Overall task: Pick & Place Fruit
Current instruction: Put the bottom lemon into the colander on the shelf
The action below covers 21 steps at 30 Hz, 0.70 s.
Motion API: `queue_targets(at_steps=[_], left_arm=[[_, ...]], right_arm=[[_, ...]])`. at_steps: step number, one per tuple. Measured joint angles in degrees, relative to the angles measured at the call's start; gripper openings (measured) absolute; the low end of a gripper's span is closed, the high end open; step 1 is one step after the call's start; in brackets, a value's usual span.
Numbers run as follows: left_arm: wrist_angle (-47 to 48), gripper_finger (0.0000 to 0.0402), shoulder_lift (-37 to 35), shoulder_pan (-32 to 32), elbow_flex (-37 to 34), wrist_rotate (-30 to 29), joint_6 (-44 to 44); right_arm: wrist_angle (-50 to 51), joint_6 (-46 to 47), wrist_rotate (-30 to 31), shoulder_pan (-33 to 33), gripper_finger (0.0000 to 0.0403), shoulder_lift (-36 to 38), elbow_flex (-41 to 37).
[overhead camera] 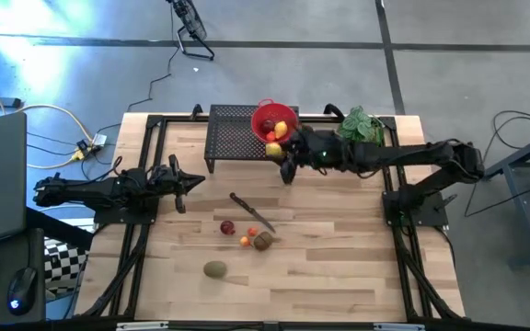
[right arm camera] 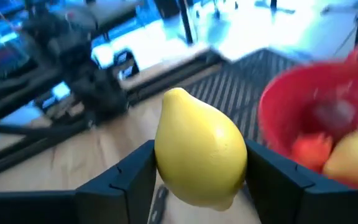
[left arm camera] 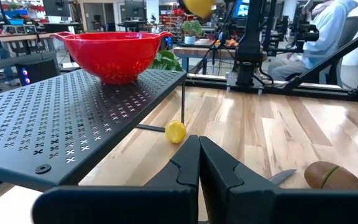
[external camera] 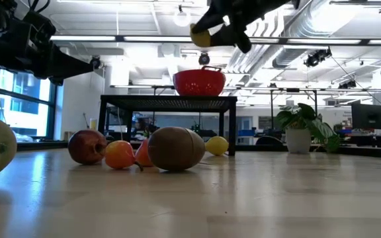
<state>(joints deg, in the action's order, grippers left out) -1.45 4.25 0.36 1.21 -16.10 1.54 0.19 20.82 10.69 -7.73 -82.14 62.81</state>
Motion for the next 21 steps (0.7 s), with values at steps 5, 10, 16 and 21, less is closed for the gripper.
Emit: queue_targets(at_steps=[5, 10, 16, 21], left_arm=[[0.0, 0.0000, 0.0, 0.0, 0.0, 0.0, 0.0], [0.0, 0.0000, 0.0, 0.0, 0.0, -0.1, 0.0], [0.0, 0.0000, 0.0, 0.0, 0.0, -0.1, 0.0], [0.0, 0.0000, 0.0, 0.0, 0.0, -0.1, 0.2]], right_arm=[[-4.9, -2.6, -0.1, -5.0, 0.0211, -0.5, 0.0], [-6.5, -4.5, -0.1, -9.4, 0.0210, -0.7, 0.0], [-6.6, -5.7, 0.4, -12.9, 0.0207, -0.7, 0.0], [-7.5, -6.1, 1.7, -13.2, 0.0214, -1.4, 0.0]])
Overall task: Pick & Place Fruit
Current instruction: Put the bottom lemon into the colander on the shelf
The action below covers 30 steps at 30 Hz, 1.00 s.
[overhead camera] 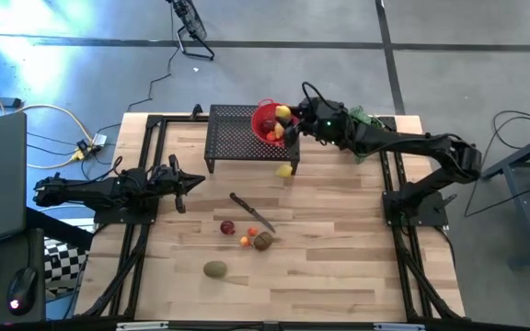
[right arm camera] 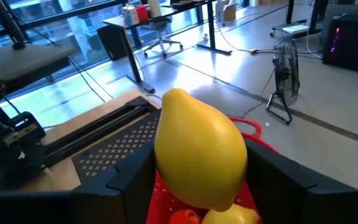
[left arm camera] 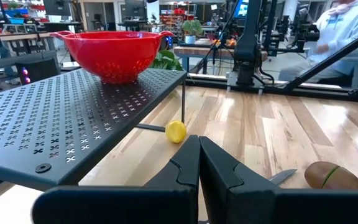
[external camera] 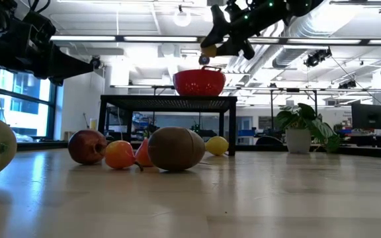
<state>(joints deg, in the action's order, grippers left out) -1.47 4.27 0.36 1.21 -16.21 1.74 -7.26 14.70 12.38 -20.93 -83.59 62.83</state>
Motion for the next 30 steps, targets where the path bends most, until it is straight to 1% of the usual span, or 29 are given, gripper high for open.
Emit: queue_targets(at_steps=[2, 5, 11, 16, 19, 25, 27, 30], left_arm=[[0.0, 0.0000, 0.0, 0.0, 0.0, 0.0, 0.0], [0.0, 0.0000, 0.0, 0.0, 0.0, 0.0, 0.0], [0.0, 0.0000, 0.0, 0.0, 0.0, 0.0, 0.0], [0.0, 0.0000, 0.0, 0.0, 0.0, 0.0, 0.0], [0.0, 0.0000, 0.0, 0.0, 0.0, 0.0, 0.0], [-0.1, 0.0000, 0.0, 0.0, 0.0, 0.0, 0.0], [-0.1, 0.0000, 0.0, 0.0, 0.0, 0.0, 0.0], [-0.1, 0.0000, 0.0, 0.0, 0.0, 0.0, 0.0]], right_arm=[[-0.4, -0.4, 0.4, 0.5, 0.0207, -0.5, 0.0], [-1.0, -1.8, 2.5, 1.5, 0.0203, -2.1, 0.6], [0.5, -3.0, 3.1, 1.1, 0.0223, -5.1, 2.7], [1.8, -4.9, 6.1, 0.2, 0.0207, -5.7, 3.3], [3.9, -5.5, 5.7, -0.4, 0.0205, -5.8, 3.3], [7.5, -5.8, 5.7, -0.6, 0.0228, -7.3, 3.3], [7.2, -6.1, 5.6, -0.5, 0.0225, -7.8, 3.3], [7.3, -6.8, 5.1, -0.5, 0.0209, -7.9, 3.3]])
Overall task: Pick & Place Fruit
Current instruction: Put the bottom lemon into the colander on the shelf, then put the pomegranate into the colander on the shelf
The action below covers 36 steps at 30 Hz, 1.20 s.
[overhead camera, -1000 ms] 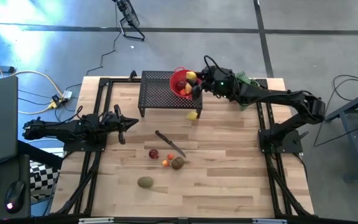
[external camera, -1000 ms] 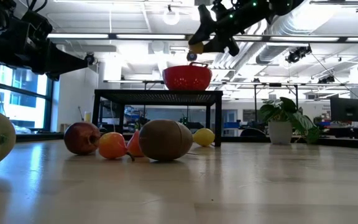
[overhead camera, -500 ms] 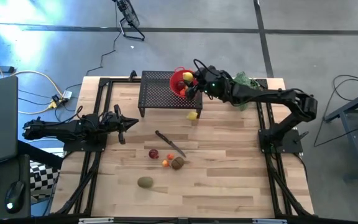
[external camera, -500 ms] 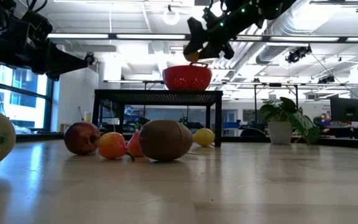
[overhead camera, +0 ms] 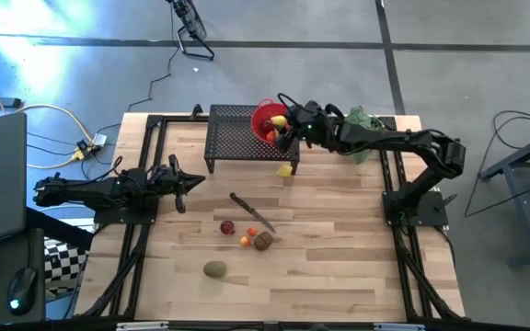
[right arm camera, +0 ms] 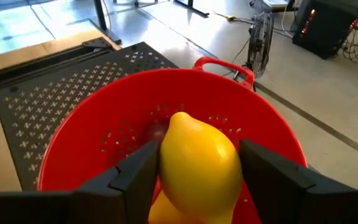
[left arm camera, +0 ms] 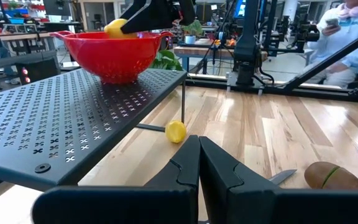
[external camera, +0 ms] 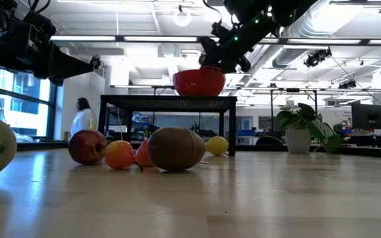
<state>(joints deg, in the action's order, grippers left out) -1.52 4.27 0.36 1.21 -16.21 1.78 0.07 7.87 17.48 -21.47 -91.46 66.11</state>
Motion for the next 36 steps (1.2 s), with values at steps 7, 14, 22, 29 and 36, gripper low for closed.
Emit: queue_targets(at_steps=[7, 14, 22, 29, 36], left_arm=[[0.0, 0.0000, 0.0, 0.0, 0.0, 0.0, 0.0], [0.0, 0.0000, 0.0, 0.0, 0.0, 0.0, 0.0], [0.0, 0.0000, 0.0, 0.0, 0.0, 0.0, 0.0], [0.0, 0.0000, 0.0, 0.0, 0.0, 0.0, 0.0], [0.0, 0.0000, 0.0, 0.0, 0.0, 0.0, 0.0]], right_arm=[[-3.5, -6.6, -0.9, 0.5, 0.0213, 0.0, 0.0], [-7.5, -8.0, -0.9, 0.5, 0.0260, 0.0, 0.0], [-6.2, -9.1, -0.5, 1.1, 0.0255, 0.9, 0.0], [-6.3, -12.2, 2.1, 5.0, 0.0239, 7.5, 0.0], [-1.6, -10.2, 1.7, 10.5, 0.0225, 14.3, 0.0]])
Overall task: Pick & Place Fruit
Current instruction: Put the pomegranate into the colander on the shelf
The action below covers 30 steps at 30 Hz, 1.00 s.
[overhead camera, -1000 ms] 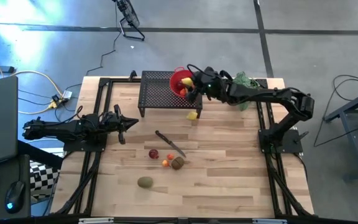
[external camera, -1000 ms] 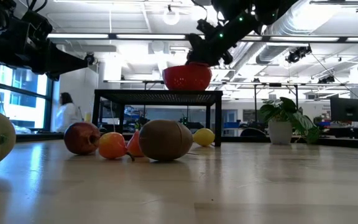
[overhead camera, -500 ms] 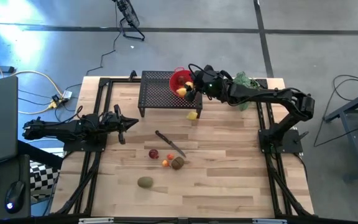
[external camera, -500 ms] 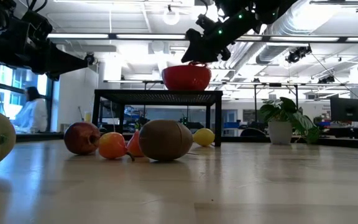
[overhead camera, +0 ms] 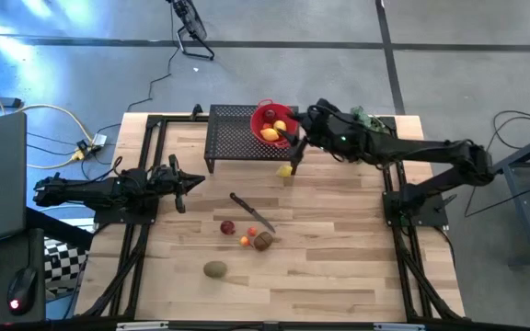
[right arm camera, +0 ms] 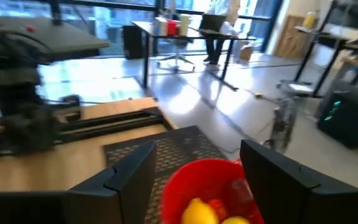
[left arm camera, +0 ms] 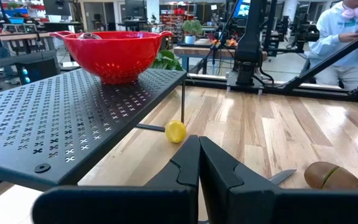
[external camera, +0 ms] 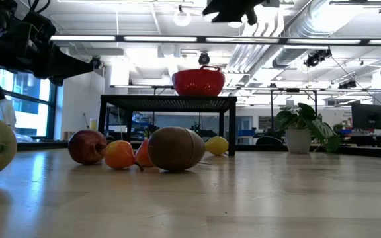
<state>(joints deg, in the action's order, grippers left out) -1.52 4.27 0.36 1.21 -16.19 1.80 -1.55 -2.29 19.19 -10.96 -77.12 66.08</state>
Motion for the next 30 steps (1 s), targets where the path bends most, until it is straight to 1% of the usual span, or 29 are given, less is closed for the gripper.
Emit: queue_targets(at_steps=[4, 9, 12, 16, 22, 30], left_arm=[[0.0, 0.0000, 0.0, 0.0, 0.0, 0.0, 0.0], [0.0, 0.0000, 0.0, 0.0, 0.0, 0.0, 0.0], [0.0, 0.0000, 0.0, 0.0, 0.0, 0.0, 0.0], [0.0, 0.0000, 0.0, 0.0, 0.0, 0.0, 0.0], [0.0, 0.0000, 0.0, 0.0, 0.0, 0.0, 0.1], [0.0, 0.0000, 0.0, 0.0, 0.0, 0.0, 0.3]], right_arm=[[8.0, 6.0, 0.0, 3.1, 0.0219, 2.9, 0.0], [18.0, 13.7, -0.1, 6.7, 0.0209, 3.8, 0.0], [23.6, 18.2, -2.0, 8.3, 0.0200, 3.7, 0.0], [28.2, 22.7, -4.5, 10.0, 0.0183, 2.6, 0.0], [30.0, 24.8, -4.7, 12.5, 0.0155, 0.8, -0.6], [30.0, 25.0, -4.8, 15.1, 0.0126, -5.1, -0.6]])
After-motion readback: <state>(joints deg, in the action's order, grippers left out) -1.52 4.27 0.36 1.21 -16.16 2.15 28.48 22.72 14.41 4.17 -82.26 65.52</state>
